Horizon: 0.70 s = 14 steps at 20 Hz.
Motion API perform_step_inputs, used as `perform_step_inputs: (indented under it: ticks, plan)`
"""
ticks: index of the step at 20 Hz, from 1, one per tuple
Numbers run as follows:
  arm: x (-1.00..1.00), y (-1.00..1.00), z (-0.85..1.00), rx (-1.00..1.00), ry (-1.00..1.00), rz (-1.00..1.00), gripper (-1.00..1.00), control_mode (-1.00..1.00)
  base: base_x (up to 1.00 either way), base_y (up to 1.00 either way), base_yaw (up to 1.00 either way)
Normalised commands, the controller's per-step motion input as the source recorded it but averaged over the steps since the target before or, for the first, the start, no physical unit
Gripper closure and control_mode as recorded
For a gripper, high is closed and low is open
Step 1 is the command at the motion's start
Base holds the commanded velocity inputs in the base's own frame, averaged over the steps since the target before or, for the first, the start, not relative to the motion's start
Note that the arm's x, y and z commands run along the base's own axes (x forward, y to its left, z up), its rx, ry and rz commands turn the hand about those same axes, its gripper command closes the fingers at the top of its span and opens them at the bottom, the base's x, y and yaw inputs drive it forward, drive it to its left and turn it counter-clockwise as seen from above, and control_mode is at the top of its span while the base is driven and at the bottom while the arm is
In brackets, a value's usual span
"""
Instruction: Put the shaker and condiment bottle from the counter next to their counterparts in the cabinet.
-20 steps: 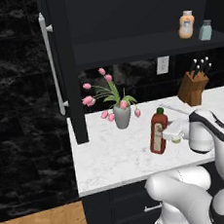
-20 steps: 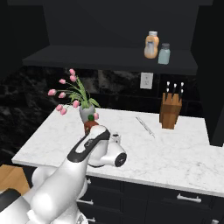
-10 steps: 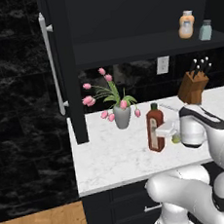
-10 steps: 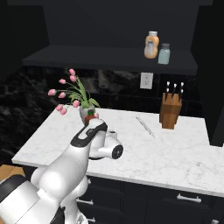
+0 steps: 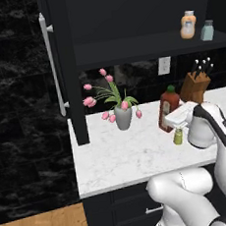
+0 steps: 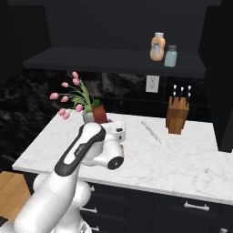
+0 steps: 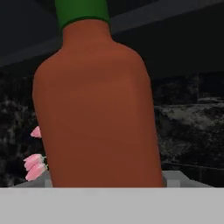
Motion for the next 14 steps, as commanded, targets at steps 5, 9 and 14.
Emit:
perform_step_inputs:
  ticks: [5,9,14]
  plan:
    - [-0.58,-0.49,1.00,0.05,0.00,-0.46,1.00,-1.00,0.00,0.00,0.00]
    - [-0.99,-0.71,1.00,0.18,0.00,-0.45,1.00,-1.00,0.00,0.00,0.00]
    - [-0.99,-0.56,1.00,0.27,0.00,-0.34,1.00,-1.00,0.00,0.00,0.00]
